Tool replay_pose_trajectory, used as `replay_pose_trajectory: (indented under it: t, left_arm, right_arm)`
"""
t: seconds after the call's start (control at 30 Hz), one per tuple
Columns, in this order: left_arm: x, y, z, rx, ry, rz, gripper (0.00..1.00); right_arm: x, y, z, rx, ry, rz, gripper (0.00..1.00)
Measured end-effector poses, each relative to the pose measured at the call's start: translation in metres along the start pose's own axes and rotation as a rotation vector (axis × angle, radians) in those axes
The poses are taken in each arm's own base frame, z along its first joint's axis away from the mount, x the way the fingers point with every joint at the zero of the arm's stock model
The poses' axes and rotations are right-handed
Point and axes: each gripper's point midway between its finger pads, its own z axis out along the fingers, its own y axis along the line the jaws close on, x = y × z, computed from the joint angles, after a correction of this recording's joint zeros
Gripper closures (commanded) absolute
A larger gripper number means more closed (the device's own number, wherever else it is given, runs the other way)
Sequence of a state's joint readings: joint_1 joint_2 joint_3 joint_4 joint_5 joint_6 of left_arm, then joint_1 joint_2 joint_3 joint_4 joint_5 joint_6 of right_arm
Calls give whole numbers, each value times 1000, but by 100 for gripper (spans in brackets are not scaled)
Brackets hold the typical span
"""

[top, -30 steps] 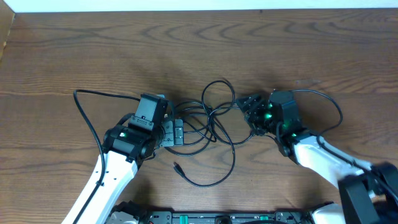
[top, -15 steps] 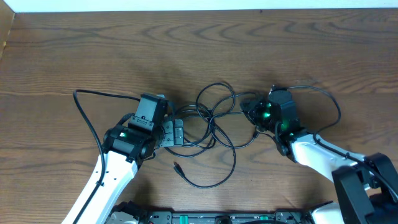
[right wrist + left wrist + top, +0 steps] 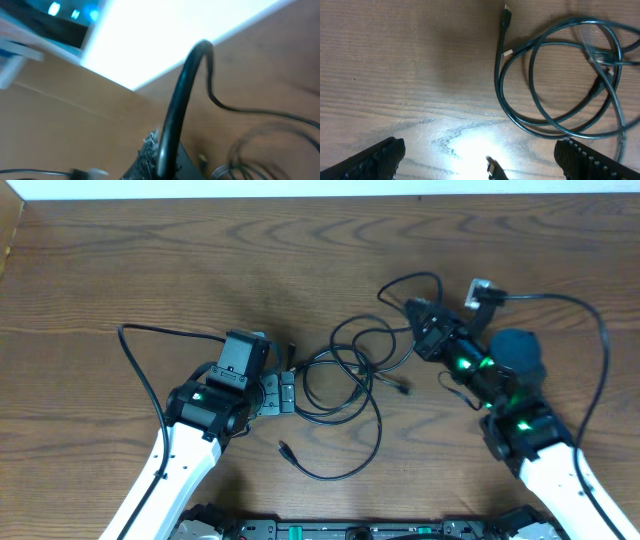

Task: Untangle cables
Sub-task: 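Lift the grasped cable and pull it up toward the right edge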

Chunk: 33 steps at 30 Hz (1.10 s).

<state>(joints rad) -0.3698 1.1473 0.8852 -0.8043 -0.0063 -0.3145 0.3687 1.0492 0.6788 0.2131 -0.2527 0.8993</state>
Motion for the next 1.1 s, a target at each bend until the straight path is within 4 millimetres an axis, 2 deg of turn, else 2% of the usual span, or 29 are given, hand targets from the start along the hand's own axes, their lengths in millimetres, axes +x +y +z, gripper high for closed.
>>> replay_pose_trajectory:
  t: [0.17,0.4,0.53,0.7,0.8,0.9,1.0,1.1]
  left_arm:
    - [0,0,0,0,0,0,0]
    - [0,0,0,0,0,0,0]
    - [0,0,0,0,0,0,0]
    - [0,0,0,0,0,0,0]
    - [0,0,0,0,0,0,0]
    - [0,0,0,0,0,0,0]
    - [0,0,0,0,0,0,0]
    - [0,0,0,0,0,0,0]
  right_arm:
    - [-38,55,-18,-70,-60,-91,98]
    - [-85,119,-39,-161,-166,-212,99]
    - [-111,149,-54,-197,-253,-268,98]
    - [-138,176,-73,-212,-368,-354,99]
    - [-144,180,-77,-195,-403,-432,99]
    - [-143,171,-73,-138,-401,-518,99]
    - [-145,150,-61,-31,-393,-605,99]
    - [-153,119,-39,130,-404,-709,99]
